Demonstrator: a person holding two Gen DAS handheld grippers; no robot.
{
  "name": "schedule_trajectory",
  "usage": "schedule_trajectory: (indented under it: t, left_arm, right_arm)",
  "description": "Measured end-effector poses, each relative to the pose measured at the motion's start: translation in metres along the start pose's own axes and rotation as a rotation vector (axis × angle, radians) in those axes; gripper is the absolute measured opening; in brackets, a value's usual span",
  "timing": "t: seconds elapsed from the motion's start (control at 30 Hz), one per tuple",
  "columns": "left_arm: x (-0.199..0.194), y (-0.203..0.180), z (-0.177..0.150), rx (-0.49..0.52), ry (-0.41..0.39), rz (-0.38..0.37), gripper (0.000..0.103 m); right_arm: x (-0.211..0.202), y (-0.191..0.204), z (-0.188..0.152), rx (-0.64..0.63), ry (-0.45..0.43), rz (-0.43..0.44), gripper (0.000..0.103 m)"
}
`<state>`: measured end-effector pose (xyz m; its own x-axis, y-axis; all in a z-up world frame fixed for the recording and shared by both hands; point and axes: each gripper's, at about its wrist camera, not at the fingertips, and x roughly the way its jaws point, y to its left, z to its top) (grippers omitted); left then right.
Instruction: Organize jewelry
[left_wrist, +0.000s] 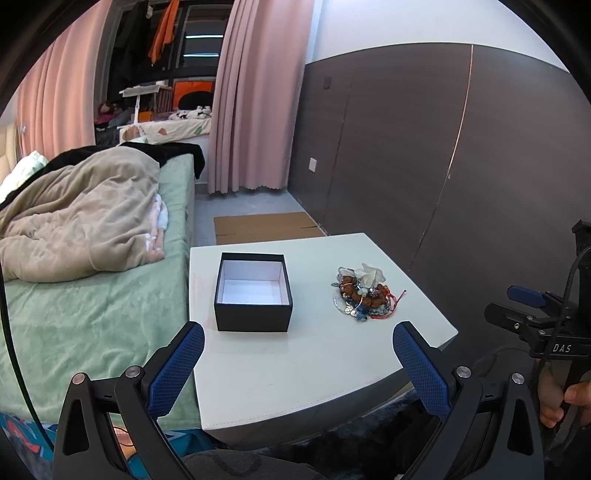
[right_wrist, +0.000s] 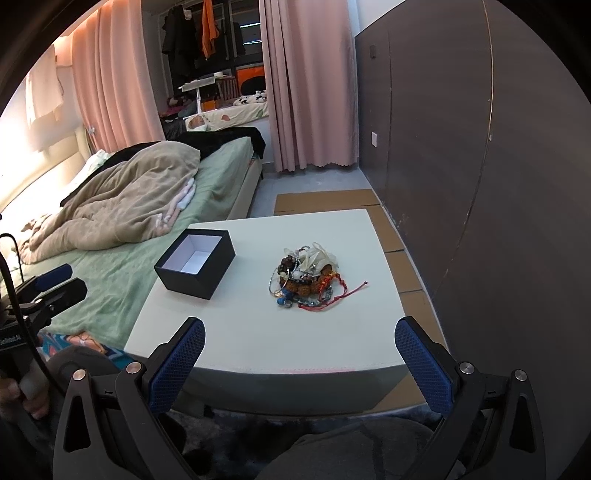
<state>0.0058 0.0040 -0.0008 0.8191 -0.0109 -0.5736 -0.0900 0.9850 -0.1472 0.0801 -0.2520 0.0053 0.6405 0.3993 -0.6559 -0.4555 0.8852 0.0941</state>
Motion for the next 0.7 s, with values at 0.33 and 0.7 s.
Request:
schedule_trajectory:
  t: [0.33, 0.7]
  left_arm:
    - [0.0006, -0.0014, -0.0002, 0.005, 0.003, -0.003, 0.102]
    - [0.0033, -0.0057, 0.0005, 0.004, 0.004, -0.010, 0.102]
  right_arm:
    - [0.0003, 0.0000, 0.0004, -0.001, 0.000, 0.001, 0.103]
    - [-0.0005, 0.0007, -0.0002, 0.006, 0.000, 0.005, 0.103]
